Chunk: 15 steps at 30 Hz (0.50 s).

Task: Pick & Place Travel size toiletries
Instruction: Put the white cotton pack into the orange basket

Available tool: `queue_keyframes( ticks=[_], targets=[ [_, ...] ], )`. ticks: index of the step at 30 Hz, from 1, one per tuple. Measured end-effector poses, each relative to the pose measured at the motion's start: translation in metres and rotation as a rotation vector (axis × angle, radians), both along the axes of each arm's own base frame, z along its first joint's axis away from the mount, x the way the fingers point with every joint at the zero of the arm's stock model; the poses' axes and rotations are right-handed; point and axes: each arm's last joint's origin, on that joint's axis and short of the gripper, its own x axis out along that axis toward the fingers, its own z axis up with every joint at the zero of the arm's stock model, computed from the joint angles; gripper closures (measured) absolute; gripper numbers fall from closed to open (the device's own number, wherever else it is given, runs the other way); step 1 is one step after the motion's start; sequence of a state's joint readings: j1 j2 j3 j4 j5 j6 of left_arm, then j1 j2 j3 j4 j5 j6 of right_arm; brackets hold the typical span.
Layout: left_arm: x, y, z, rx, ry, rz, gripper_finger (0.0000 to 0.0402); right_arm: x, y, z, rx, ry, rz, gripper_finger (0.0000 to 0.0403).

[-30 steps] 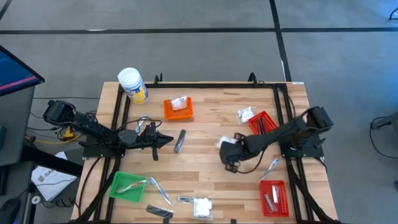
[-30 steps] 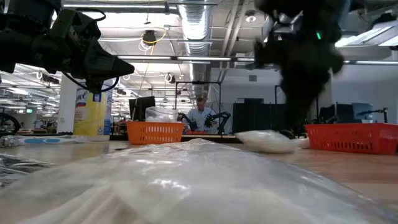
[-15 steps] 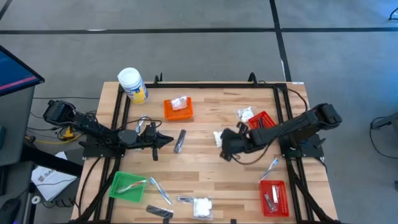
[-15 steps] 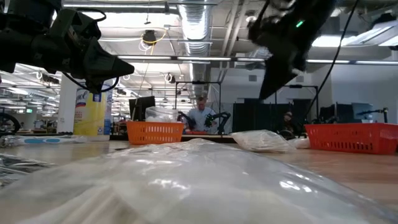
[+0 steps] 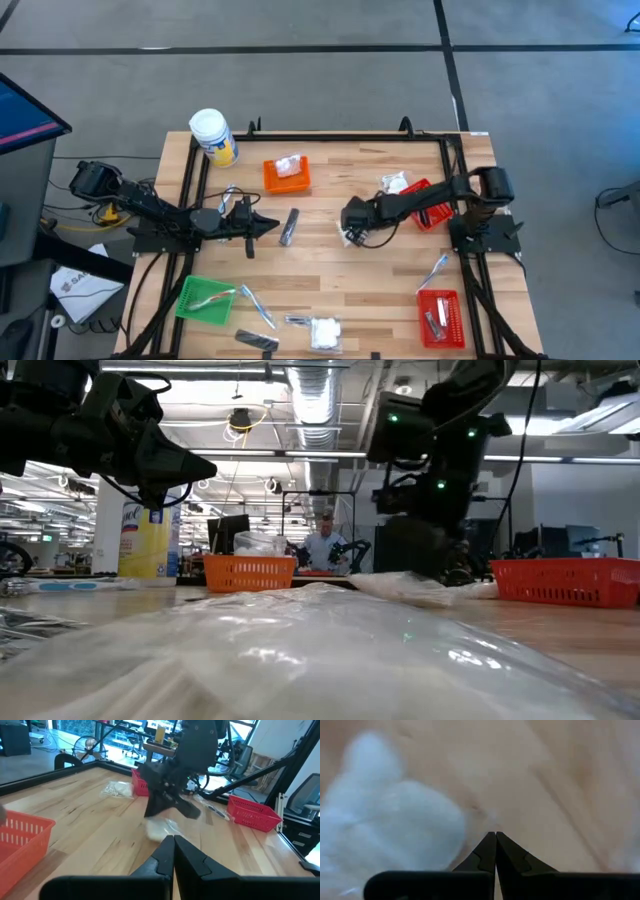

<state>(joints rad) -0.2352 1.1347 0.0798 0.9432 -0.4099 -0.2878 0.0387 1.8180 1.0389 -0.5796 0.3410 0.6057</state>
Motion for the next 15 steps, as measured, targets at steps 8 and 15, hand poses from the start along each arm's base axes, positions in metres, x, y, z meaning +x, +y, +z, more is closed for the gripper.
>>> queue_keyframes(
  ticks=[8, 15],
  targets=[
    [0.000, 0.000, 0.000, 0.002, 0.001, -0.001, 0.0400, 0.022, 0.016, 0.001, 0.039, -0.167, 0.234, 0.0403],
    [0.000, 0.000, 0.000, 0.002, 0.001, 0.000, 0.0400, 0.028, 0.036, 0.010, 0.077, -0.257, 0.370, 0.0403]
  ],
)
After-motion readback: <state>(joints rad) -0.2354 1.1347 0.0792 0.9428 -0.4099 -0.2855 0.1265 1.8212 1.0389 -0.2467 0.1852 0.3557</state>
